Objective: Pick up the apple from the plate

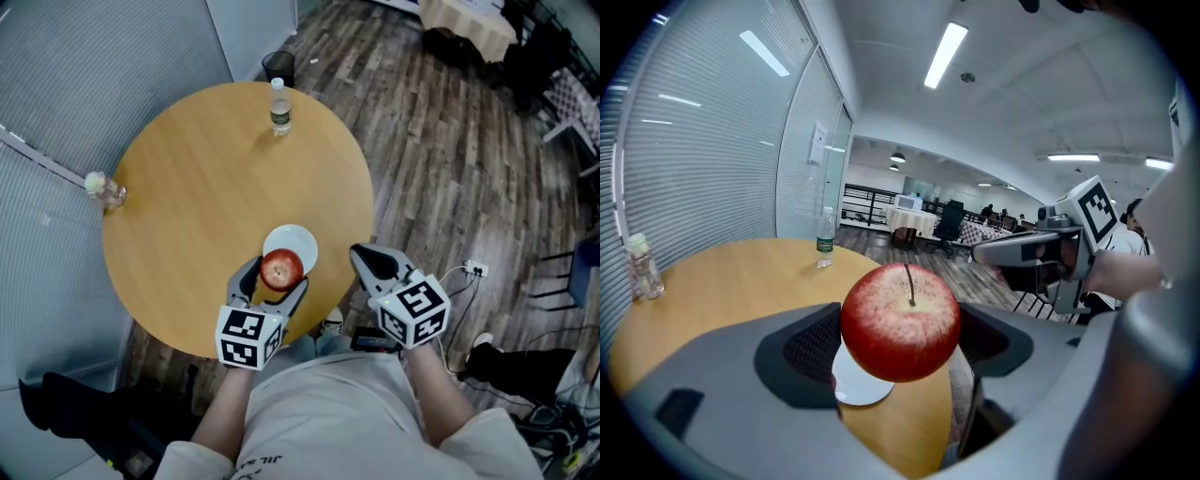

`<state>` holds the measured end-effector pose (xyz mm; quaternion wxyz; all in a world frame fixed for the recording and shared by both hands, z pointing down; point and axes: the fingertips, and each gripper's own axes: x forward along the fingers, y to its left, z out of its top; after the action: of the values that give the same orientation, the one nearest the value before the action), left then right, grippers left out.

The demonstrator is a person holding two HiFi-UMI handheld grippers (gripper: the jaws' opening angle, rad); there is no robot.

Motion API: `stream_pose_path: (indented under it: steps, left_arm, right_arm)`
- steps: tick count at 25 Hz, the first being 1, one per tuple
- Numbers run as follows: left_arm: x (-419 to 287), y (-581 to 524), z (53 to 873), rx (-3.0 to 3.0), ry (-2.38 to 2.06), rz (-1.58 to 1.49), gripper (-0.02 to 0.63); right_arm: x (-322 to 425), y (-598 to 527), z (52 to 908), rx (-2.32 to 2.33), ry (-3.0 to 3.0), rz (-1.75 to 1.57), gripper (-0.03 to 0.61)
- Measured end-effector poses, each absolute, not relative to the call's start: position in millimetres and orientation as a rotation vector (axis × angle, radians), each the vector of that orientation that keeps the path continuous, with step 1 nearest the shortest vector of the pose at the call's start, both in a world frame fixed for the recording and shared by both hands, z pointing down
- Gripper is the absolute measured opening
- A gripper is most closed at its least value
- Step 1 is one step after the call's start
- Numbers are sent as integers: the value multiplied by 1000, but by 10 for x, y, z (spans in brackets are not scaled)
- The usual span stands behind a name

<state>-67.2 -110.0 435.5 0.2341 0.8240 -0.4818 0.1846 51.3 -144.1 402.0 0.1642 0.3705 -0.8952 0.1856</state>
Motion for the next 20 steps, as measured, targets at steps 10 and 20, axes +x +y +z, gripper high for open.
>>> stream_pose_path:
  steps: [10, 20]
  left_arm:
    - [-748, -1078, 4268, 2277, -1338, 502, 390]
    - [-749, -1008, 4249, 2282, -1336, 510, 390]
  right_arm:
    - [322, -1393, 3940, 1001, -2587, 500, 31]
    - [269, -1320, 3954, 976, -2598, 505, 31]
